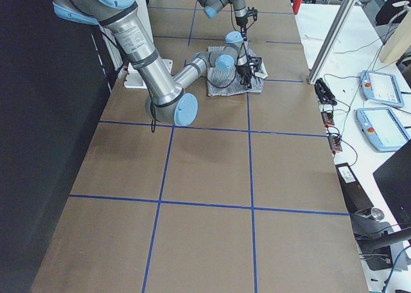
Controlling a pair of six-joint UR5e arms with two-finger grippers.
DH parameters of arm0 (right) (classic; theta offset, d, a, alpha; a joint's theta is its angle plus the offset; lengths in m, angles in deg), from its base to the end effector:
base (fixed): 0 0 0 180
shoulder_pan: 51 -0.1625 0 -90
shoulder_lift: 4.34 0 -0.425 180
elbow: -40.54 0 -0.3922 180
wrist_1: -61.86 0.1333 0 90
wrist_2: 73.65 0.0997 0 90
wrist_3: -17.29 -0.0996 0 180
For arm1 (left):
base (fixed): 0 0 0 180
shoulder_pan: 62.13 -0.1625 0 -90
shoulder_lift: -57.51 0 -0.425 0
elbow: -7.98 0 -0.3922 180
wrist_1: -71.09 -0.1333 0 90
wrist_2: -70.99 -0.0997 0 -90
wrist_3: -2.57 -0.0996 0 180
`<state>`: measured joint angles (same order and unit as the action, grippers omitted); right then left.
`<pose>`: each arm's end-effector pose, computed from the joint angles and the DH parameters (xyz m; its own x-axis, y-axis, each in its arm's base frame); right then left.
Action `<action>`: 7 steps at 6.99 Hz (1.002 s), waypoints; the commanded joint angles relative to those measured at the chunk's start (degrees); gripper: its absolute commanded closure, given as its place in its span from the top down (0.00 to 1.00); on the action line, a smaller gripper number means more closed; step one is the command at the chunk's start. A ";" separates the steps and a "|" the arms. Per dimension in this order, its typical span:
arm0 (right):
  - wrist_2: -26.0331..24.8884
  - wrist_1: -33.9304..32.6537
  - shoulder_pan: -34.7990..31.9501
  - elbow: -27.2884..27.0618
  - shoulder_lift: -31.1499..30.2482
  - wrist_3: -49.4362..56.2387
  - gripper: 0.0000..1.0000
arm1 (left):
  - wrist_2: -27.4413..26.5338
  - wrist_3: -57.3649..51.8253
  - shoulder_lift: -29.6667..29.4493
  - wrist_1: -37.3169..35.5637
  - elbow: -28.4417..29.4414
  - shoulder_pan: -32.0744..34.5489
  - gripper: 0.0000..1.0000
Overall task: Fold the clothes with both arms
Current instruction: 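Lower the hem near the collar and open both grippers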
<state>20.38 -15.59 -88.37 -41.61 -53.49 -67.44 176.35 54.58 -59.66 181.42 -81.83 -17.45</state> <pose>-0.5175 -0.5542 0.2688 0.6061 0.3476 0.7154 -0.5121 0.8588 0.0166 0.4096 -0.5554 0.3545 0.7121 0.1306 -0.6898 0.1285 0.9417 0.3109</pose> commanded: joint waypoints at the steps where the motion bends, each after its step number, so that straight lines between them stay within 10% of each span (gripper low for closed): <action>1: 0.36 0.36 -0.34 0.67 0.37 0.36 0.00 | 0.02 -0.68 0.10 0.14 0.07 0.06 0.00; 3: 0.19 2.02 -0.34 3.12 1.42 0.27 0.00 | 0.02 -0.68 0.37 0.14 -0.11 0.06 0.00; 4: -0.25 2.03 -0.16 4.35 1.68 0.62 0.95 | 0.02 -0.94 0.54 0.23 -0.11 0.06 0.48; 5: -0.25 2.03 -0.25 4.45 1.86 3.14 1.00 | 0.20 -3.38 0.63 0.14 -0.63 0.15 0.99; 7: 4.89 1.77 -2.78 3.57 1.43 10.44 1.00 | 1.34 -5.51 4.65 0.05 -7.71 -0.03 1.00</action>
<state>21.81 -13.63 -89.54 -37.77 -51.70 -60.37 177.04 50.26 -57.32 181.51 -85.73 -17.40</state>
